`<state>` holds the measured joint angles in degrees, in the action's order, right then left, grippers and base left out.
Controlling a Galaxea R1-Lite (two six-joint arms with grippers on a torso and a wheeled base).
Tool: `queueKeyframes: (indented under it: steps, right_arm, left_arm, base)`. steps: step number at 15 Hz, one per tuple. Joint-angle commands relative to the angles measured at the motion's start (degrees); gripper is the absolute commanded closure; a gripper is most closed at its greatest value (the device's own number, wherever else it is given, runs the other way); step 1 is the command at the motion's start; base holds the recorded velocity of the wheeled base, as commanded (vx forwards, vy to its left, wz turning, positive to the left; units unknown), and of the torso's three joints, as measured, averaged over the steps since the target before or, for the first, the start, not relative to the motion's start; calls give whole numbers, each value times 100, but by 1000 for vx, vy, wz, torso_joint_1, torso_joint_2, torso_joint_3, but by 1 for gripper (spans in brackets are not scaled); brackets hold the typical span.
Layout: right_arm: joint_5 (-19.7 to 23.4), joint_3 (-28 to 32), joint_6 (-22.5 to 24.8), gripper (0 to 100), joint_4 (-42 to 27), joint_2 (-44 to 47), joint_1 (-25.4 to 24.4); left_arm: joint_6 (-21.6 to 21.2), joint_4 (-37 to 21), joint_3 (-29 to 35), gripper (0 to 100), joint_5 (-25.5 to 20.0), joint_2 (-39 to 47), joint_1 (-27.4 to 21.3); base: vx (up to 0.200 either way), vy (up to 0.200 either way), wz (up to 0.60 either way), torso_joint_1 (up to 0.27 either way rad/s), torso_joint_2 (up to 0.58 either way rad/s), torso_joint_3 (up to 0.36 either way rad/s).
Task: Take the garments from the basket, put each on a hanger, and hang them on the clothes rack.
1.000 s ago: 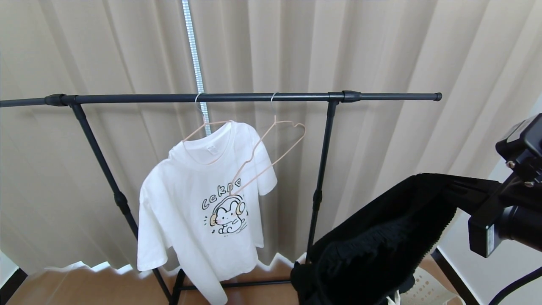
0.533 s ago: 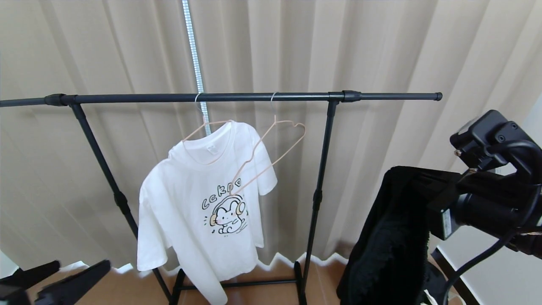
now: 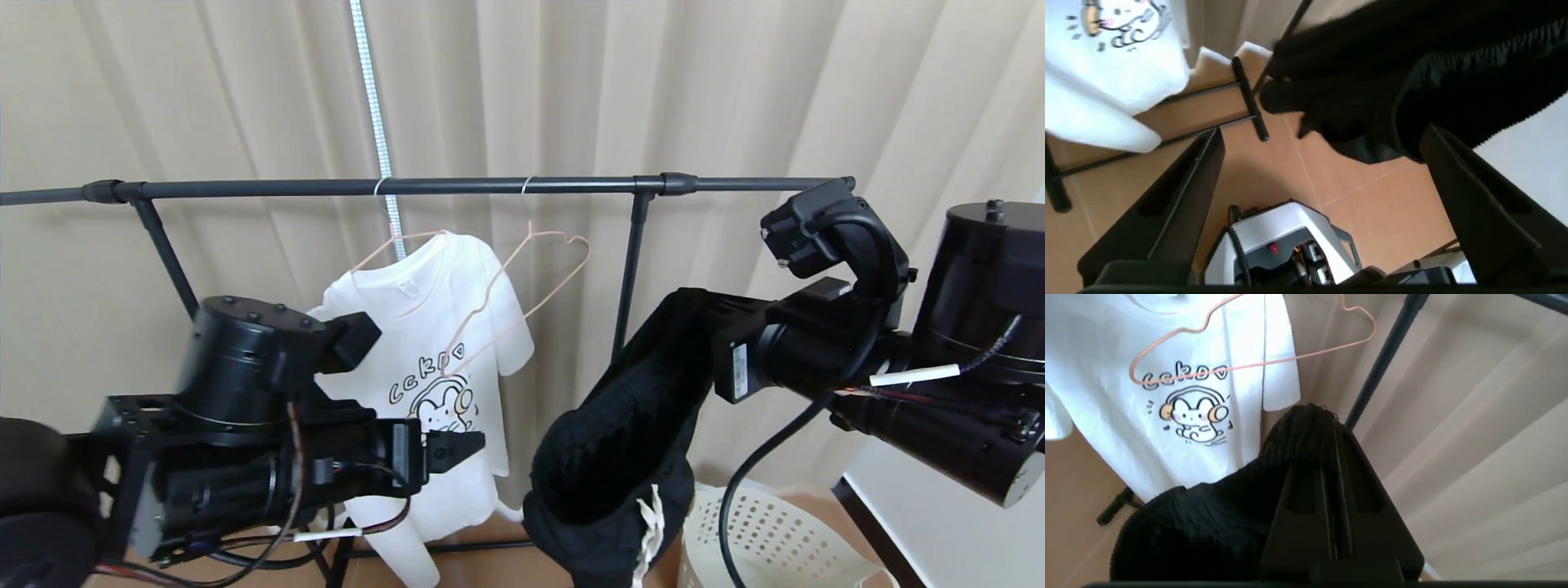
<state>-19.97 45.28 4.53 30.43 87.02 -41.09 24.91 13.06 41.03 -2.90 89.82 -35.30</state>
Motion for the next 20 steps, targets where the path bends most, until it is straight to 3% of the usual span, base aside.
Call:
queueKeyframes:
  steps: [1,4,10,16,17,20]
  right_arm:
    - [-104,113,-137,100,121,386,-188]
    - [-341,315,-577,100,446,694,-470]
    - [-596,377,-831,100,464,641,-892]
    - [-754,377,-840,100,464,474,-900]
    - [-798,386,-823,100,455,325,-795]
    - [-816,438,-796,100,438,272,-276]
  left_arm:
    - [111,391,-52,0,-70,994,-302]
    - [313,1067,-175,0,-44,1486,-477]
    - [489,1182,-139,0,35,1653,-688]
    - [480,1182,-183,0,246,1662,-785]
    - [480,1182,-183,100,387,1662,-794]
    - [454,1182,-183,100,650,1609,-794]
  base:
    - [0,0,0,0,0,0]
    - [0,0,0,0,0,0]
    - [0,0,0,0,0,0]
    - [0,0,0,0,0,0]
    - [0,0,0,0,0,0]
    - [0,0,0,0,0,0]
